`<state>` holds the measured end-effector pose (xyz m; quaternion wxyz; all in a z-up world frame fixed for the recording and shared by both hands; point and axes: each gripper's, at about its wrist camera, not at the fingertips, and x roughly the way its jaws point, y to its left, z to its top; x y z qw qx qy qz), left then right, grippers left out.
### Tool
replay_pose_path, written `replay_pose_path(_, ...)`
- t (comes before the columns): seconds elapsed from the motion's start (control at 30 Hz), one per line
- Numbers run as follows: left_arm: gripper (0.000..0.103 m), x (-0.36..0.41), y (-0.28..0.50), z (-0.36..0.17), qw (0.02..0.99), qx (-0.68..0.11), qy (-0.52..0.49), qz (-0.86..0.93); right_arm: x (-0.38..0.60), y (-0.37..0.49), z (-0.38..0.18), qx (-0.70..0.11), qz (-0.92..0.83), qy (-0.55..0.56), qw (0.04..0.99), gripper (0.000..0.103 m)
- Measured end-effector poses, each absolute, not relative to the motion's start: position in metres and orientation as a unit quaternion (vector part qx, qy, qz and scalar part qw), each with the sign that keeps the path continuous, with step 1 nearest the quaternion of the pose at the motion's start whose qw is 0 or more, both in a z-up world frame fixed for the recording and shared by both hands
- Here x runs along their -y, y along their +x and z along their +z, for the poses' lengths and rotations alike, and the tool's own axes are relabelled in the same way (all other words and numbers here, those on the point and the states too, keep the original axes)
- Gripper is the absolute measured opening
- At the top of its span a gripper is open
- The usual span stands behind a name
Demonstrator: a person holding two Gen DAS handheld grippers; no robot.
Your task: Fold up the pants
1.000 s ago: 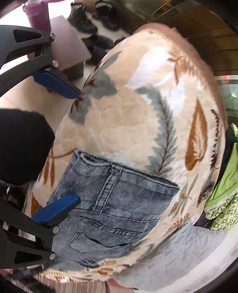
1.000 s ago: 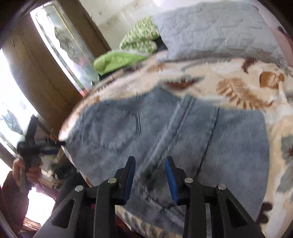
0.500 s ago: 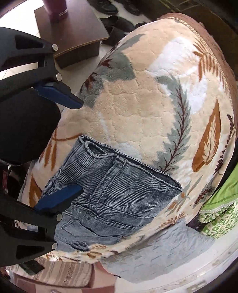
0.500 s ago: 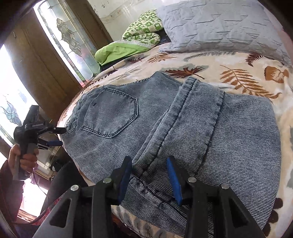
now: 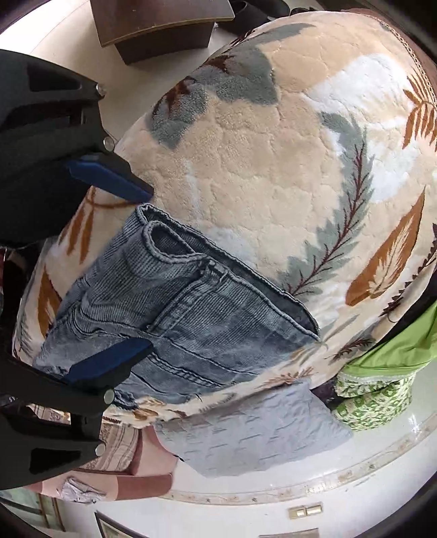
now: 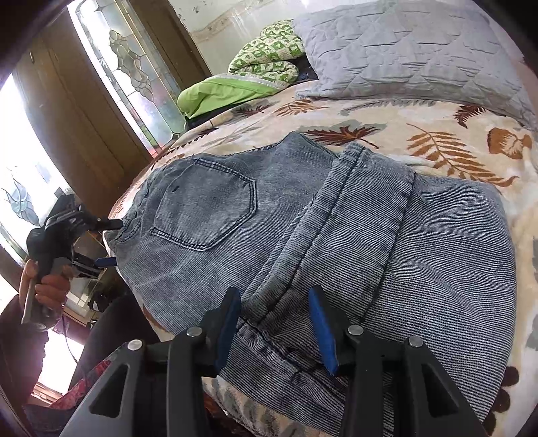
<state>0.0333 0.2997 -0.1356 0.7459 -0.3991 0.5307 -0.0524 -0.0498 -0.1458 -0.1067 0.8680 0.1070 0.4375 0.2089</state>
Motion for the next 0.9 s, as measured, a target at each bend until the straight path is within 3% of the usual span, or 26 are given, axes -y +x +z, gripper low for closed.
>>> replay_pose_path(0.03,0.069,-0.300,0.034,-0.134,0.746,-0.529,-0.401,-0.054,0.146,-0.050,-0.107,-0.437,0.209,0.107,0.868,0.047)
replay_pose_path(0.13,0.066,-0.295,0.035,-0.132,0.754,-0.530,-0.385,-0.052,0.146,-0.050,-0.107,-0.437,0.210,0.108,0.868,0.047)
replay_pose_path(0.27,0.046,-0.288,0.036,-0.133,0.759,-0.517,-0.392,-0.058,0.146,-0.049,-0.107,-0.437,0.210,0.109,0.868,0.048)
replay_pose_path(0.4,0.045,-0.290,0.032,-0.136,0.762,-0.503,-0.403,-0.056,0.146,-0.048,-0.107,-0.436,0.211,0.107,0.868,0.048)
replay_pose_path(0.53,0.064,-0.293,0.029,-0.138,0.760,-0.485,-0.428,-0.062,0.146,-0.048,-0.107,-0.436,0.211,0.107,0.868,0.048)
replay_pose_path(0.67,0.063,-0.284,0.034,-0.133,0.778,-0.478,-0.406,-0.039,0.145,-0.048,-0.107,-0.435,0.210,0.105,0.869,0.048)
replay_pose_path(0.7,0.059,-0.282,0.035,-0.131,0.783,-0.477,-0.399,-0.034,0.144,-0.048,-0.107,-0.435,0.211,0.105,0.869,0.048)
replay_pose_path(0.77,0.037,-0.277,0.038,-0.129,0.791,-0.482,-0.375,-0.027,0.144,-0.047,-0.107,-0.435,0.211,0.104,0.869,0.049)
replay_pose_path(0.9,0.019,-0.267,0.039,-0.114,0.811,-0.480,-0.334,-0.022,0.146,-0.047,-0.107,-0.438,0.212,0.112,0.867,0.048)
